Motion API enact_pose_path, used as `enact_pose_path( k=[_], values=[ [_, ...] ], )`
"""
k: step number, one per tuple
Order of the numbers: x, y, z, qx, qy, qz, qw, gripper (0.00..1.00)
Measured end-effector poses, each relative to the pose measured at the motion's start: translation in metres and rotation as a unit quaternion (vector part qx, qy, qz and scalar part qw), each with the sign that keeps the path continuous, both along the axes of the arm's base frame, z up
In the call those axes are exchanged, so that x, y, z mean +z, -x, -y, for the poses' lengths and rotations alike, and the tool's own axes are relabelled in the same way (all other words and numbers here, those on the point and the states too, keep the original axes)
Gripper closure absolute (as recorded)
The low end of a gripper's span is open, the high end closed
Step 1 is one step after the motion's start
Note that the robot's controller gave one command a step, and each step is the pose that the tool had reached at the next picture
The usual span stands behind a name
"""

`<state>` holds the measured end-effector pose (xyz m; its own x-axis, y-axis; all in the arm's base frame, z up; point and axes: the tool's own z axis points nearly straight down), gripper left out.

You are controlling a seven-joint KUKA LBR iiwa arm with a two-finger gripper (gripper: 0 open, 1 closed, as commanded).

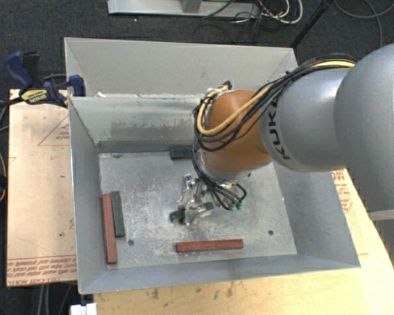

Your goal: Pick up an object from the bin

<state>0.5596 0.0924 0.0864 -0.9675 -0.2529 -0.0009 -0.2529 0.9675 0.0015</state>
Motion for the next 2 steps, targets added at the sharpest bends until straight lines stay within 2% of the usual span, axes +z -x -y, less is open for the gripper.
enact_pose_path(
  k=[1, 2],
  values=[
    [0.000, 0.000, 0.000, 0.000, 0.000, -0.0001, 1.0000, 1.00],
    [0.159, -0.007, -0.006, -0.006, 0.000, 0.0027, 1.0000, 1.00]
  ],
)
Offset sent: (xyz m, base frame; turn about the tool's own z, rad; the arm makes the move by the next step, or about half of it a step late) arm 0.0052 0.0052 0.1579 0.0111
